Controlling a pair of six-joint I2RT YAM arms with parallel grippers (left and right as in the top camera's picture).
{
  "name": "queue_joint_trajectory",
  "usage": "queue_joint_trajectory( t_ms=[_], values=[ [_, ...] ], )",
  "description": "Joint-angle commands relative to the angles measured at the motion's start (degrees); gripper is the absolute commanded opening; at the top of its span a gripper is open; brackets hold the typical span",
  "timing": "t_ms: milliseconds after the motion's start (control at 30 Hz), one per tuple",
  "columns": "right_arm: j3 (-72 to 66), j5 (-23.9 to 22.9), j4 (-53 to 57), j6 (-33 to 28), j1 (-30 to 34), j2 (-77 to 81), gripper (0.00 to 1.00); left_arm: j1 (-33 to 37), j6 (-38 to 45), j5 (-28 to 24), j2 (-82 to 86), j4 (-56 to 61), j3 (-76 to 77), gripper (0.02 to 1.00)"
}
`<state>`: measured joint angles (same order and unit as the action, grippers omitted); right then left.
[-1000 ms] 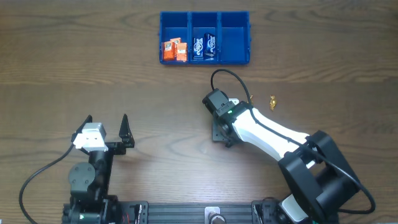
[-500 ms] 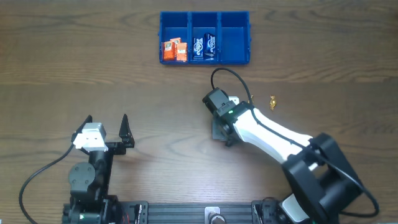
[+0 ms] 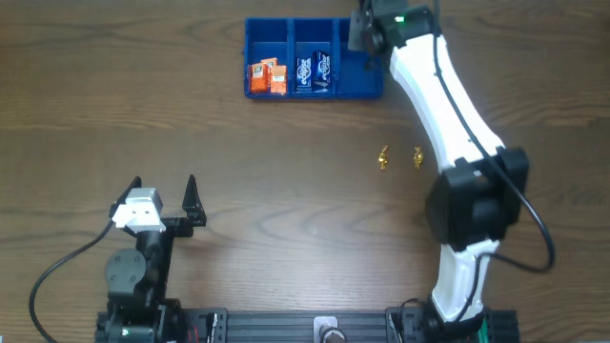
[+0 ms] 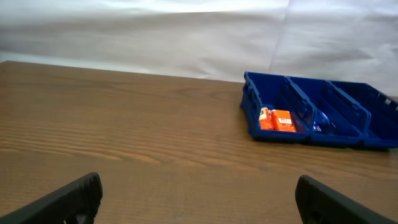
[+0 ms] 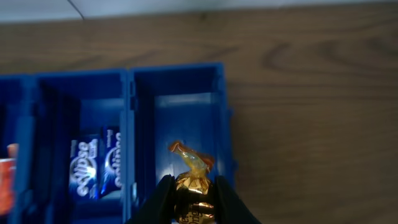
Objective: Sort Candies Into Trays
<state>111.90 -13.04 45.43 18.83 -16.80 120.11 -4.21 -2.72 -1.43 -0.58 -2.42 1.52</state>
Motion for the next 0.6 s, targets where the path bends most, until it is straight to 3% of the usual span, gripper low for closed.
queue_joint_trajectory(
  t_ms=[33,200,267,333,400,600],
  values=[
    [1.05,3.13,-2.38,-1.36,0.44,3.76,0.104,0.17,0.61,0.5,0.33,-2.03,-1.25,0.998],
    [1.01,3.28,-3.17,-1.38,0.42,4.63,0.178,0.17,0.61,0.5,0.33,-2.03,-1.25,0.998],
    [1.01,3.28,-3.15,-1.38,0.42,4.63,0.283,0.17,0.61,0.5,0.33,-2.03,-1.25,0.998],
    [1.01,3.32,-3.08,-1.36,0.39,4.63,0.516,0.17,0.61,0.5,0.33,-2.03,-1.25,0.998],
    [0.55,3.28,-2.78,-1.68,0.31,3.65,0.619,0.17,0.61,0.5,0.33,-2.03,-1.25,0.998],
    [-20.96,3.3,-9.25,-2.82,0.31,-13.53,0.645,0.17,0.61,0.5,0.33,-2.03,-1.25,0.998]
  ],
)
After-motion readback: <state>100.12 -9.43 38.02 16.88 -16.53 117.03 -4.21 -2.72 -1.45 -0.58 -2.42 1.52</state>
